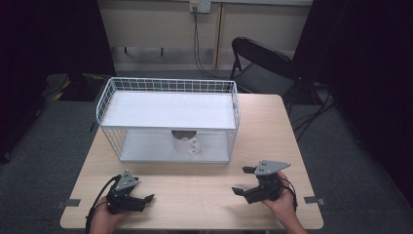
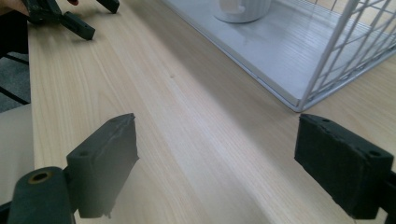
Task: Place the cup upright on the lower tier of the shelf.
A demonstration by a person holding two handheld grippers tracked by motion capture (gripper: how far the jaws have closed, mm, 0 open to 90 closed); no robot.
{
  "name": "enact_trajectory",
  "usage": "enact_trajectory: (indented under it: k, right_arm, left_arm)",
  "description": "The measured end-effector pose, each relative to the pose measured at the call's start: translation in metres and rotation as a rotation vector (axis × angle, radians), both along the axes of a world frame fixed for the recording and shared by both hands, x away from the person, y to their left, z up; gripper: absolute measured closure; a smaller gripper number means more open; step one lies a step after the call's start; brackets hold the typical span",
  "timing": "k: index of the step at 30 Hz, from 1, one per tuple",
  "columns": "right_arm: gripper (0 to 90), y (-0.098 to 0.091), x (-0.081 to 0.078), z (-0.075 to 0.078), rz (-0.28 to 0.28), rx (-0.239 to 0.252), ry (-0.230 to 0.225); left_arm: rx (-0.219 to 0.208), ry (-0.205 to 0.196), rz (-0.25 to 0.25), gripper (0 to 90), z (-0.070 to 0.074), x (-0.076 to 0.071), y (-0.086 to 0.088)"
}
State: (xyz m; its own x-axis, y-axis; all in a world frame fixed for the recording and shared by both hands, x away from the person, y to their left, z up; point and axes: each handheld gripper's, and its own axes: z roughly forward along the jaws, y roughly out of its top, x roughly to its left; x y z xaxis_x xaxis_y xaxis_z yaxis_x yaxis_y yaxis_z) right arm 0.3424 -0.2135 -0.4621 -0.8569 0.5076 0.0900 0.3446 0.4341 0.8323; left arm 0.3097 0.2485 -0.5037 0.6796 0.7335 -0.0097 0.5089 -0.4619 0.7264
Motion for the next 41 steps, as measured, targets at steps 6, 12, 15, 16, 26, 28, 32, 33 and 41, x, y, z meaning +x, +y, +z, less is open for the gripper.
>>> enact_trajectory:
  k: [6, 12, 15, 16, 26, 28, 32, 33, 41]
  right_arm:
    - [12.3, -0.012, -0.001, -0.002, -0.020, -0.012, 0.002]
    - [12.3, -0.024, -0.002, -0.006, -0.031, -0.021, 0.002]
    - [12.4, -0.029, -0.002, -0.008, -0.043, -0.025, 0.002]
    - [12.3, -0.031, -0.002, -0.009, -0.045, -0.029, -0.001]
    - [12.4, -0.047, -0.001, -0.021, -0.069, -0.060, 0.007]
    - [12.4, -0.049, -0.001, -0.023, -0.076, -0.060, 0.007]
    - [12.3, -0.051, -0.001, -0.026, -0.074, -0.076, 0.001]
    - [12.3, -0.051, -0.001, -0.028, -0.070, -0.082, 0.001]
    - [12.5, -0.051, -0.001, -0.034, -0.065, -0.147, 0.007]
  left_arm:
    - [0.000, 0.000, 0.000, 12.4, 0.000, 0.000, 0.000]
    - [0.000, 0.000, 0.001, 12.4, 0.000, 0.000, 0.000]
    - [-0.001, 0.000, 0.002, 12.4, 0.000, 0.000, 0.000]
    - [-0.001, 0.000, 0.002, 12.5, 0.000, 0.000, 0.000]
    - [-0.001, 0.000, 0.002, 12.4, 0.000, 0.000, 0.000]
    - [-0.001, 0.000, 0.002, 12.4, 0.000, 0.000, 0.000]
    - [-0.001, 0.001, 0.002, 12.5, 0.000, 0.000, 0.000]
    - [-0.001, 0.001, 0.002, 12.5, 0.000, 0.000, 0.000]
    - [-0.001, 0.000, 0.002, 12.4, 0.000, 0.000, 0.000]
